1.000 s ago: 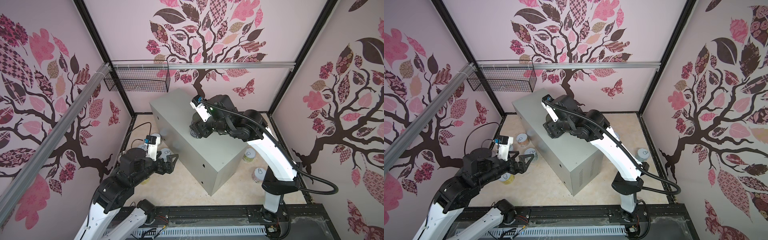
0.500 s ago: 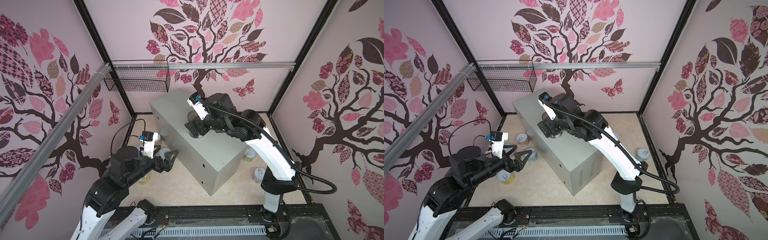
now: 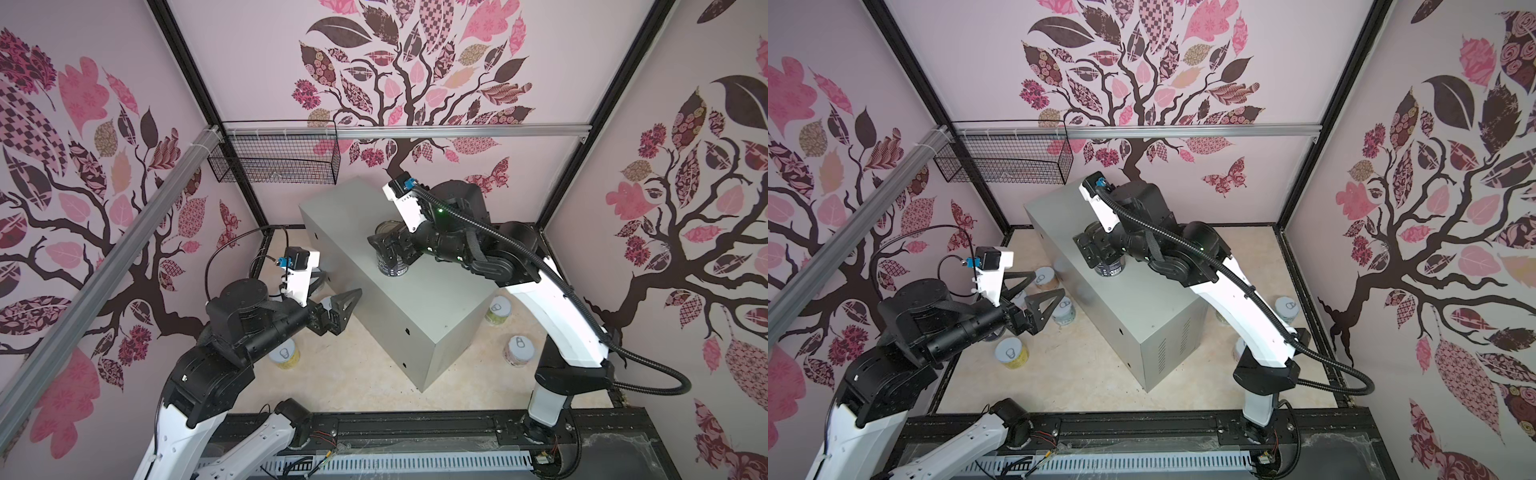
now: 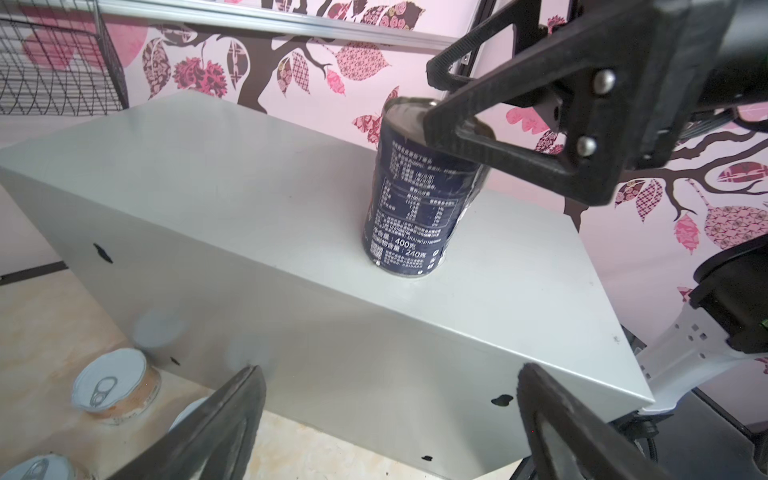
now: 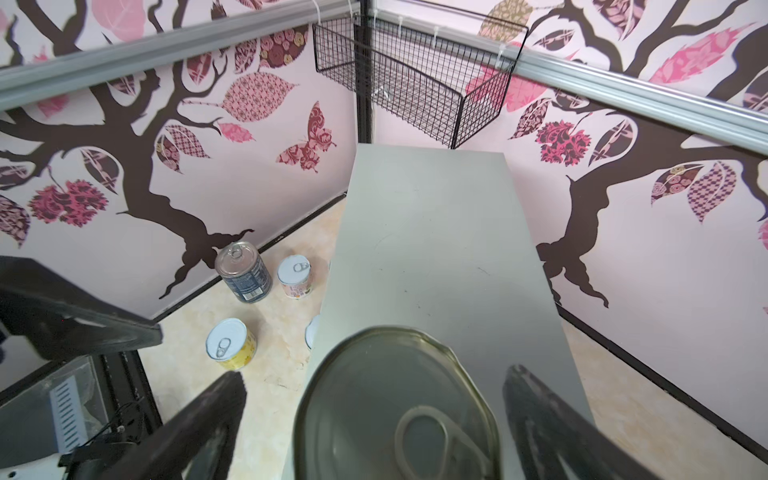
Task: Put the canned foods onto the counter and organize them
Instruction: 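Open the right gripper and withdraw it while the left gripper reaches for the can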
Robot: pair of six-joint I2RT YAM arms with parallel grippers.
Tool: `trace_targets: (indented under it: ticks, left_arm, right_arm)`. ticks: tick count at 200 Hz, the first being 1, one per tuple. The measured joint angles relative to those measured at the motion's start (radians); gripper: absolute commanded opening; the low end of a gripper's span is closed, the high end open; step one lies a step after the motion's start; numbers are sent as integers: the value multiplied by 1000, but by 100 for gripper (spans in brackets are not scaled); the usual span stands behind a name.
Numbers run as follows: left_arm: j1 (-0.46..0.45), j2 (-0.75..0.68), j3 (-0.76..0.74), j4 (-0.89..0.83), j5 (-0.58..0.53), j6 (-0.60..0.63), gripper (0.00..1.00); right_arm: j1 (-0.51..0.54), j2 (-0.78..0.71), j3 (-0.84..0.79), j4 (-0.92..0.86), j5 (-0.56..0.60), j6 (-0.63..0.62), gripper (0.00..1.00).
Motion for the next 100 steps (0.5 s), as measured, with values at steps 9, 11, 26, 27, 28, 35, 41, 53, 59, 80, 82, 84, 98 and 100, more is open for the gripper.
trace_targets:
  ticks: [9,11,26,27,28,35,41,53,59,80,82,84,98,100]
  left_arm:
    - [0,15,11,7,5,6,98]
    - [0,17,13,8,6,7,98]
    - [0,43,35,16,18,17,98]
    - [0,46,38,16,19,18,98]
    - [0,47,39,16,20,19,98]
    - [0,63,54,20,27,23,98]
    - [0,75,65,25,34,26,98]
    - [0,98,84,37,45,29,98]
    - [0,109,91,42,50,30,98]
    - [0,142,113,58,72,32,98]
    - [0,145,114,61,75,31,98]
    - [0,150,116,62,78,31,98]
    - [0,171,119,79,97,30,98]
    - [0,172,120,81,99,30,98]
  right_arm:
    - [0,-40,-33,27,-8,8,100]
    - [0,-51,-42,33,-10,10,100]
    - [0,-114,-83,74,-21,19,100]
    - [0,-117,-85,77,-23,20,100]
    - [0,-124,-90,82,-24,21,100]
    - [0,-156,-114,101,-27,25,100]
    - [0,-188,-140,119,-29,29,100]
    - [0,-260,-213,164,-28,40,100]
    - [0,-295,-251,185,-27,43,100]
    - [0,-441,-435,267,-16,60,100]
    - [0,-455,-454,272,-15,63,100]
    - [0,-472,-475,282,-12,64,100]
    - [0,-562,-595,322,3,74,100]
    - [0,-574,-612,329,8,77,100]
